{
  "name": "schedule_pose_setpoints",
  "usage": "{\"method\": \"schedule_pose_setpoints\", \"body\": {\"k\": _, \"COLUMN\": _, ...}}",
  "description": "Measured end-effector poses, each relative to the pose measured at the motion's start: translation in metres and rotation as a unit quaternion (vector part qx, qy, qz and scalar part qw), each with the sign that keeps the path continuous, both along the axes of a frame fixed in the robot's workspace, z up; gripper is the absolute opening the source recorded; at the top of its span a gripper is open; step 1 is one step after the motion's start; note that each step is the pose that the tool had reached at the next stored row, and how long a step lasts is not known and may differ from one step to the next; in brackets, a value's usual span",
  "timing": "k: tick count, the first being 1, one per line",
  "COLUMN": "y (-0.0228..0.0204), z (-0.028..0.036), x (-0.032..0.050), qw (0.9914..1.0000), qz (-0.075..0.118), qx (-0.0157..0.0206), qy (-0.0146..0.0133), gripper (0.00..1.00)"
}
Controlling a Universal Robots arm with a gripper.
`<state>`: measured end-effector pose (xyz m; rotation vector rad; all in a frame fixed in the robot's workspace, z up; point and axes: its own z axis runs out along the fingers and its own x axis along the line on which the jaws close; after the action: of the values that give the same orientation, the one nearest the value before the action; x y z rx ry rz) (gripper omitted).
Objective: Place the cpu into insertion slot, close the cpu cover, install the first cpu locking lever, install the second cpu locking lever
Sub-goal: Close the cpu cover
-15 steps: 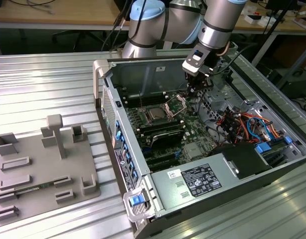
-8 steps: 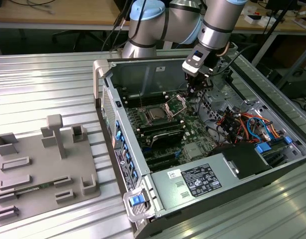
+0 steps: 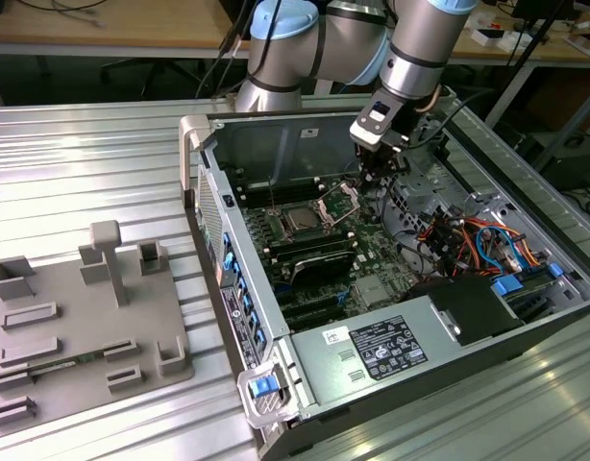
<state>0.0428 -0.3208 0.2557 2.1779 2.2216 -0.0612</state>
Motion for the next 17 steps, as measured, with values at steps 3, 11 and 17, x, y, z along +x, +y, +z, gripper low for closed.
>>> {"method": "schedule_pose_setpoints", "body": {"k": 3, "y": -0.0001, "z": -0.0055, "x": 0.0007, "qw": 0.99999, "qz": 0.000, "qx": -0.0005, "qy": 0.0039, "gripper": 0.11}}
{"method": "schedule_pose_setpoints", "body": {"k": 11, "y": 0.0000, "z": -0.0102, "x": 0.0086, "qw": 0.99999, "qz": 0.000, "qx": -0.0001, "qy": 0.0045, "gripper": 0.11}}
{"method": "schedule_pose_setpoints", "body": {"k": 17, "y": 0.0000, "z": -0.0121, "x": 0.0008, "qw": 0.99999, "qz": 0.000, "qx": -0.0002, "qy": 0.0047, "gripper": 0.11}}
